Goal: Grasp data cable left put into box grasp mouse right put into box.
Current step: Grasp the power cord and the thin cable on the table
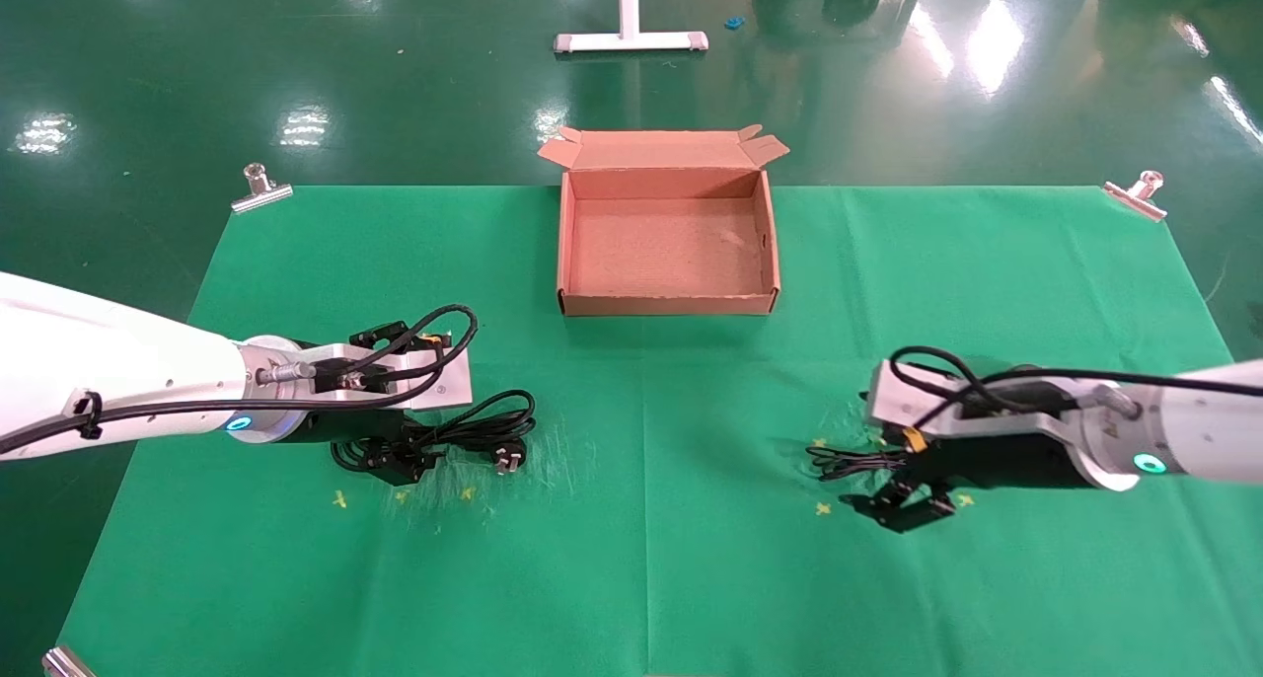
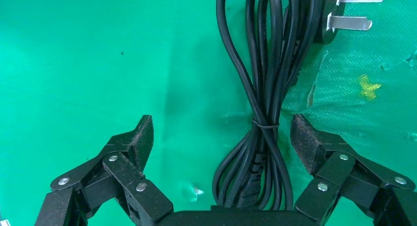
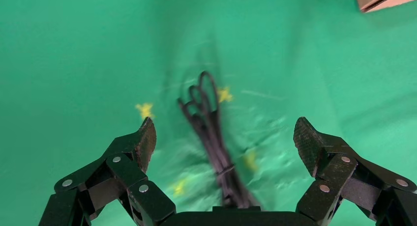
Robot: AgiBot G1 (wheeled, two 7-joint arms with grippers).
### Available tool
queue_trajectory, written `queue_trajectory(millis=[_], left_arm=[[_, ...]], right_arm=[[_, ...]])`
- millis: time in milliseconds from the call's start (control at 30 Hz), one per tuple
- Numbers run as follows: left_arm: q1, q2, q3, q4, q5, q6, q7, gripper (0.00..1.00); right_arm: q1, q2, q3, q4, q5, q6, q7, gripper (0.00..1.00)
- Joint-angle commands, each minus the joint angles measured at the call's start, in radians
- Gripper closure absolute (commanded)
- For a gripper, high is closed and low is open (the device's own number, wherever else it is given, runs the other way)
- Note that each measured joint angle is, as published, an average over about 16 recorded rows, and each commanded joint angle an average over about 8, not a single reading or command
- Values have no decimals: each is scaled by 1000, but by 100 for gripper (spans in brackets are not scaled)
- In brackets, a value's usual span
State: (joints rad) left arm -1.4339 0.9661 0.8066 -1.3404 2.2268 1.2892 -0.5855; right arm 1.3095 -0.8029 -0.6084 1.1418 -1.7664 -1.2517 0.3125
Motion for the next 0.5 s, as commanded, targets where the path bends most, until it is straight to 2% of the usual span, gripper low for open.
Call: queue_trajectory(millis=[33,100,133,300,333,367,400,500], left_arm=[[0,0,0,0,0,0,0,0],[0,0,0,0,0,0,0,0],[0,0,0,0,0,0,0,6],[0,0,0,0,0,0,0,68],[0,0,0,0,0,0,0,81],[0,0,0,0,-1,0,0,93],[0,0,0,0,-1,0,0,100],[0,0,0,0,-1,0,0,100]], right_arm=[[15,-22,-9,-27,-19,5,-9,0],[22,-32,-15,-41,-31,8,-13,0],[27,-38,-18,-49,-39,9,-14,0],[38,-54,-28,-72,-64,16,-11,0],[39,-55,-29,-75,-66,16,-11,8],[41,-57,-30,-77,-68,17,-10,20],[41,-57,-30,-77,-68,17,-10,33],[40,-54,-29,-74,-65,17,-11,70]])
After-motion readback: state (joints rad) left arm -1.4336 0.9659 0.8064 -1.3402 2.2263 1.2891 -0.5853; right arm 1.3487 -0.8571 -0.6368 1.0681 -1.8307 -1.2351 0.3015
